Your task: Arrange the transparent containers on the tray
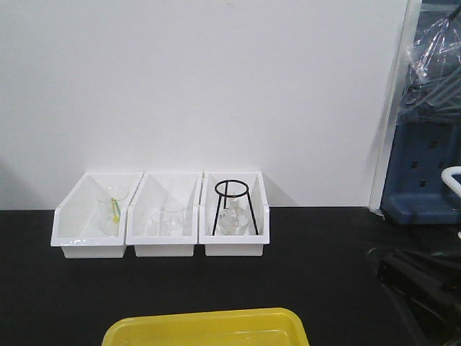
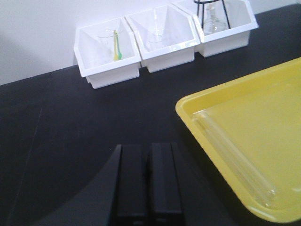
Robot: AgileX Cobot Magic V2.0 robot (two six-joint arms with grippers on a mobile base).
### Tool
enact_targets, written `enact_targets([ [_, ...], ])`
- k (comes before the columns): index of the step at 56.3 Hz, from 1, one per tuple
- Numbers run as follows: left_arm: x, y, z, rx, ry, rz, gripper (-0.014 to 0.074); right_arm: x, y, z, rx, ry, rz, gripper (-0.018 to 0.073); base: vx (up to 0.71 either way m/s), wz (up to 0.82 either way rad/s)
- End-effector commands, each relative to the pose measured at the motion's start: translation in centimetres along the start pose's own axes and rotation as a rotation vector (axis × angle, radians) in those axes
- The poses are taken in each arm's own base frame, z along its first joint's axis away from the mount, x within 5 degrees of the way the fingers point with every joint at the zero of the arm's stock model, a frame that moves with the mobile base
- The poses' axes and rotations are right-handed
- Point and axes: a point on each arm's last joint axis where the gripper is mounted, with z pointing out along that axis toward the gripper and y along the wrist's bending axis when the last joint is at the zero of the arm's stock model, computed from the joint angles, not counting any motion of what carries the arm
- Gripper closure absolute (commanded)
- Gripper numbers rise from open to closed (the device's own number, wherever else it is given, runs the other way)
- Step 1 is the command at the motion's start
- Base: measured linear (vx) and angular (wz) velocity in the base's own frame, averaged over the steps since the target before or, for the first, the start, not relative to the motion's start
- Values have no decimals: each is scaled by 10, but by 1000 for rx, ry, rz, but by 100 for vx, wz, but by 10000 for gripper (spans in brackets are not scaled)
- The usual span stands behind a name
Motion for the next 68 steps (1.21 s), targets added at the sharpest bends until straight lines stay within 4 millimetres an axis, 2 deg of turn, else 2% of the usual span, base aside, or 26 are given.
enact_targets([
  [1, 6, -1, 2, -21, -219, -34, 603, -11, -2, -3, 29, -36, -44, 571, 0, 0],
  [7, 32, -3, 17, -20, -253, -92, 603, -10, -1, -3, 26, -34, -44, 571, 0, 0],
  [12, 38, -2, 17, -34, -169, -93, 603, -10, -1, -3, 27, -34, -43, 571, 0, 0],
  [68, 39, -2, 17, -41, -161, -77, 603, -10, -1, -3, 18, -32, -43, 571, 0, 0],
])
